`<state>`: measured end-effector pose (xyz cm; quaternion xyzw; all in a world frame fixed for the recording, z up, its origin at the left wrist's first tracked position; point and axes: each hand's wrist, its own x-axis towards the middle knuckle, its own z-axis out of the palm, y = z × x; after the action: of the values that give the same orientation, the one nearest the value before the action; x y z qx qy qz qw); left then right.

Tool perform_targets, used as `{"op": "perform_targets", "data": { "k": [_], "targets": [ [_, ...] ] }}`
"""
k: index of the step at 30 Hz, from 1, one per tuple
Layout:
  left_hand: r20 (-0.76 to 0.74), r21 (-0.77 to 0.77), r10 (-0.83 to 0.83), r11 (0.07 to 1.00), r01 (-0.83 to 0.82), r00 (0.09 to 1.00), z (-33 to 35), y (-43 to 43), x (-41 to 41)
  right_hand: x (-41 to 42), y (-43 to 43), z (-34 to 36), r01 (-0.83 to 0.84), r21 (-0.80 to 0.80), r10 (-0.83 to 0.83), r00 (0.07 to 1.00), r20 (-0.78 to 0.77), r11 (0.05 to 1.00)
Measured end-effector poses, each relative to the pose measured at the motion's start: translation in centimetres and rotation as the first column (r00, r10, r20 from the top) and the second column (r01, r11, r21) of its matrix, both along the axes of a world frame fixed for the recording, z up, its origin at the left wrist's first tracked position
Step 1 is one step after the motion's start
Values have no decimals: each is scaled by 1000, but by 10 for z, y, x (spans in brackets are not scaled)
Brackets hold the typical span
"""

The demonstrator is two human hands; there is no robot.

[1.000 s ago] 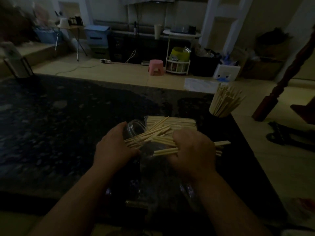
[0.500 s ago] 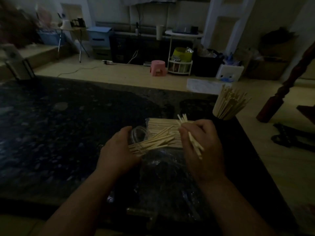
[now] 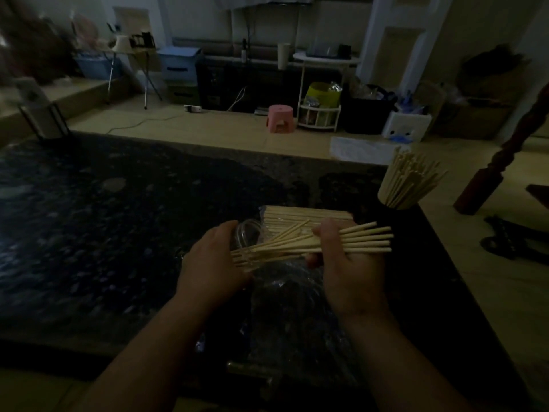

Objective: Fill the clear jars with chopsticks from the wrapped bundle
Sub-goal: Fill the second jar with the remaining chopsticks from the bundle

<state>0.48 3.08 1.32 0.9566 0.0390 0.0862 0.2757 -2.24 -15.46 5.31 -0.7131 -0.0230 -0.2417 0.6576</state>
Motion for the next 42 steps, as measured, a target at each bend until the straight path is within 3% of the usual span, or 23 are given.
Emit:
{"op": "perform_targets", "data": {
  "k": [2, 5, 12, 16, 21, 26, 32, 39, 42],
  "targets": [
    [5, -3, 6, 1000, -6, 1000, 1, -1, 0, 3, -2, 0, -21, 37, 24, 998, -67, 999],
    [12, 9, -2, 1000, 2, 1000, 2, -2, -2, 8, -6, -2, -73, -57, 64, 987, -149, 996],
    [-15, 23, -11, 1000, 11, 1000, 6, -4, -3, 13, -8, -3, -52, 113, 75, 974, -213, 992],
    [-20, 40, -1, 999, 2, 1000, 6, -2, -4, 12, -6, -4, -41, 132, 68, 975, -210, 990],
    [-6, 23, -9, 1000, 9, 1000, 4, -2, -4, 13, -9, -6, 98, -20, -99, 982, -160, 995],
    [-12, 16, -4, 1000, 4, 1000, 4, -3, -4, 12, -10, -7, 127, -75, -136, 983, -127, 989],
    [-3, 5, -11, 1000, 11, 1000, 5, -3, -6, 10, -10, -12, 25, -314, -60, 993, -103, 949],
    [4, -21, 26, 999, -26, 1000, 5, 1, -5, 12, -11, -10, 35, -43, -43, 981, -188, 998],
    [-23, -38, 49, 998, -50, 999, 8, 3, -5, 13, -13, -14, 9, 0, -9, 970, -244, 1000]
  ]
}}
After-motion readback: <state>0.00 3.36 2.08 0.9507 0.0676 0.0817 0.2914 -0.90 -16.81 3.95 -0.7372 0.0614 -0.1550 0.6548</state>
